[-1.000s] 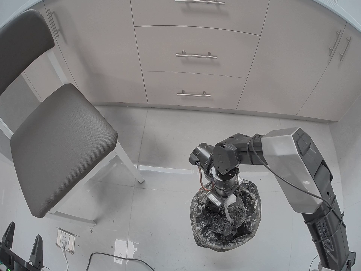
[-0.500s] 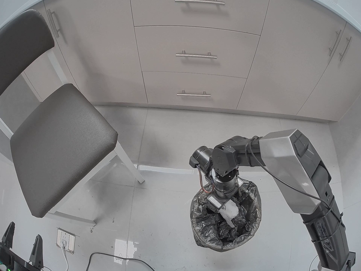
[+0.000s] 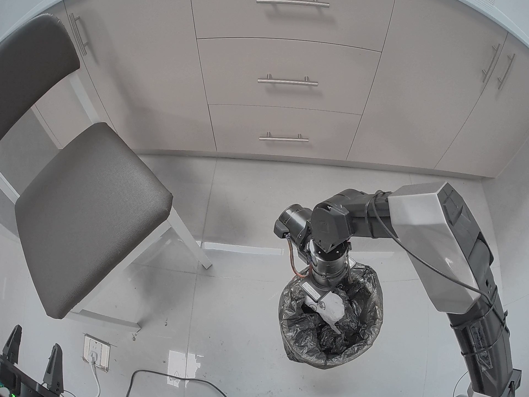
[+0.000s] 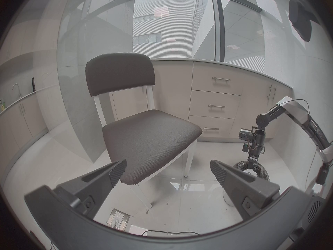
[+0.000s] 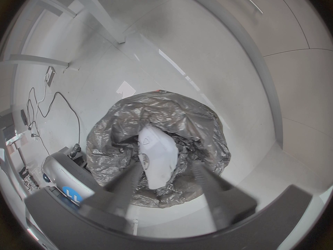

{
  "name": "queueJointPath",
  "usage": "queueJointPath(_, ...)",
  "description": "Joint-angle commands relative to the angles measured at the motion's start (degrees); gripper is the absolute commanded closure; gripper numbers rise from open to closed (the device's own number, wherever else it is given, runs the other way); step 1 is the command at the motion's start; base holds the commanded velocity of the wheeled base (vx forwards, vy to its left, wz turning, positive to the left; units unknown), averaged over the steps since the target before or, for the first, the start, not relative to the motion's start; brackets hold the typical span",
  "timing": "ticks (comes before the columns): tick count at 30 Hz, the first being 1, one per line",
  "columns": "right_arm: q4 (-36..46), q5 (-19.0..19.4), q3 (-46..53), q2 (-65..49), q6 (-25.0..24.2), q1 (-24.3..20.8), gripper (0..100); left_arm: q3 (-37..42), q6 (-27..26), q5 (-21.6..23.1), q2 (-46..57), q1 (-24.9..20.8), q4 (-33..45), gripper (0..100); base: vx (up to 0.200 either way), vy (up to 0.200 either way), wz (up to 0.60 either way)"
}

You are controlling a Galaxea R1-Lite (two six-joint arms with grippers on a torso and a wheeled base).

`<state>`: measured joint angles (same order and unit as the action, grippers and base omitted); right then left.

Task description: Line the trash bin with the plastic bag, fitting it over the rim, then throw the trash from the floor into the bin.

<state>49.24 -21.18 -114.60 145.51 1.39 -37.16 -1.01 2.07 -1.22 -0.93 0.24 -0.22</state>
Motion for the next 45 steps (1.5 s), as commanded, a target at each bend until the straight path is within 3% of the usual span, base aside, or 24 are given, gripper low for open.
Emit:
queueJointPath(1,-0.02,0.78,0.01,2.15,-0.16,-0.55,100,1.01,0.04,-0.01,0.84,0.02,-0.04,0,0.000,0.000,0.00)
queueJointPath(16,-0.99,1.49,0.01,11.91,-0.34,1.91,100,1.01,0.04,-0.01,0.84,0.02,-0.04,0,0.000,0.000,0.00)
queueJointPath(26,-6.61,1.93,0.01,16.30,-0.34,2.97,100,1.01,0.04,-0.01,0.84,0.02,-0.04,0,0.000,0.000,0.00)
queueJointPath(45,-4.59,1.93,0.01,11.11,-0.69,0.95,100,1.01,-0.05,-0.01,0.84,0.02,-0.04,0,0.000,0.000,0.00)
